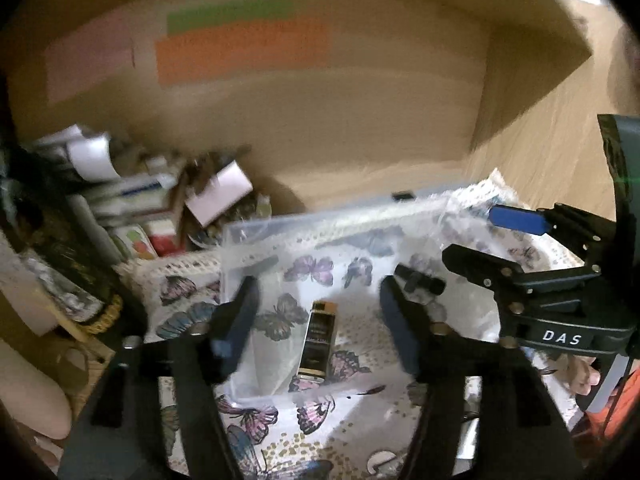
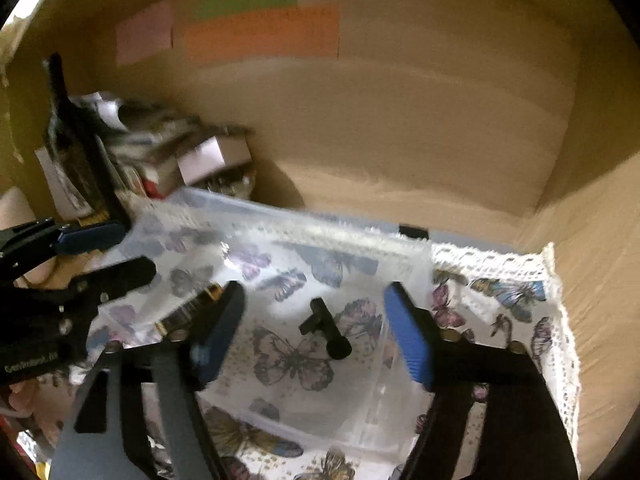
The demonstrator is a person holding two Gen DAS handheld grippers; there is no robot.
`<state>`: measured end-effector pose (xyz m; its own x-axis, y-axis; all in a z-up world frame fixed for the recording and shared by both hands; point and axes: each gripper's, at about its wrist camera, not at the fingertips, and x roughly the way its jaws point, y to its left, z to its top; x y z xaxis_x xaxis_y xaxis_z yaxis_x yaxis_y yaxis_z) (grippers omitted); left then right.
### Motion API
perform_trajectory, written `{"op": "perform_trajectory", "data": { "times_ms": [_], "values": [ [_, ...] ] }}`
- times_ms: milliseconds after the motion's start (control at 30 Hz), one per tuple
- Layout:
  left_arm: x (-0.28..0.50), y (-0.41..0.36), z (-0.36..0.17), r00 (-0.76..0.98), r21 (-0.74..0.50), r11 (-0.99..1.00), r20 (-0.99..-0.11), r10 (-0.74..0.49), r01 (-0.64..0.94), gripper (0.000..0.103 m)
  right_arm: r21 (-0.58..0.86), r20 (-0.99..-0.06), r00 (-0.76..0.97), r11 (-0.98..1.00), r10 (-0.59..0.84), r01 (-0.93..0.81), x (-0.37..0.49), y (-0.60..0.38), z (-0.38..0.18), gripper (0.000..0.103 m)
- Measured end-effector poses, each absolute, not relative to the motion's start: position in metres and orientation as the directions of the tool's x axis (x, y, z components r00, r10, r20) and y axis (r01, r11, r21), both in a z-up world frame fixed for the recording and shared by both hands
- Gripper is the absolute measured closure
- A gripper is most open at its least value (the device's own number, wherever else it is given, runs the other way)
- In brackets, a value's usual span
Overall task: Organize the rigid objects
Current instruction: 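Drop the certificate bottle into the clear box with the left gripper while the right drops a black piece in, then grasp the white handheld device with the left gripper while the right grasps a brown piece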
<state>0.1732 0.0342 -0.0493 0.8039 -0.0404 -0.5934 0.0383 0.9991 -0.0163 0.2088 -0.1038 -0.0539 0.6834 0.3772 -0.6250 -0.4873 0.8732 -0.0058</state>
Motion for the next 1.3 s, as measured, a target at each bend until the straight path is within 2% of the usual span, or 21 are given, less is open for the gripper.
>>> {"op": "perform_trajectory", "data": {
  "times_ms": [167,267,433,633,867,1100,1300],
  "values": [
    [0.139,0.030,-0.026,0.852,0.010,0.999,-0.523,-0.033,0.045,0.014,-0.002,-0.571,0.717,0.873,0.399,-0.487,0.181,-0.115,-0.030,0.021],
    [0.119,0.028,-0.021,0.868,0.021,0.998,-0.496,-0.037,0.054,0.007,-0.008,-0.569,0.715,0.866,0.407,-0.500,0.166,-0.121,-0.025,0.021],
    [0.094,0.027,-0.029,0.862,0.027,0.998,-0.505,-0.040,0.062,0.006,-0.039,-0.561,0.725,0.862,0.400,-0.505,0.136,-0.130,-0.027,0.020],
    [0.077,0.036,-0.051,0.817,-0.006,0.999,-0.576,-0.032,0.035,0.006,-0.034,-0.585,0.708,0.860,0.396,-0.509,0.111,-0.140,-0.045,0.020],
    [0.067,0.036,-0.090,0.733,-0.116,0.993,-0.674,-0.089,0.014,0.006,-0.062,-0.662,0.673,0.871,0.330,-0.488,0.103,-0.147,-0.083,0.020],
    [0.044,0.010,-0.110,0.694,-0.072,0.997,-0.719,-0.051,-0.002,0.006,-0.065,-0.735,0.620,0.881,0.275,-0.469,0.098,-0.170,-0.118,0.020],
    [0.035,-0.020,-0.130,0.621,-0.177,0.982,-0.763,-0.180,0.068,0.005,-0.042,-0.757,0.589,0.879,0.282,-0.476,0.096,-0.180,-0.132,0.019]
  ]
}}
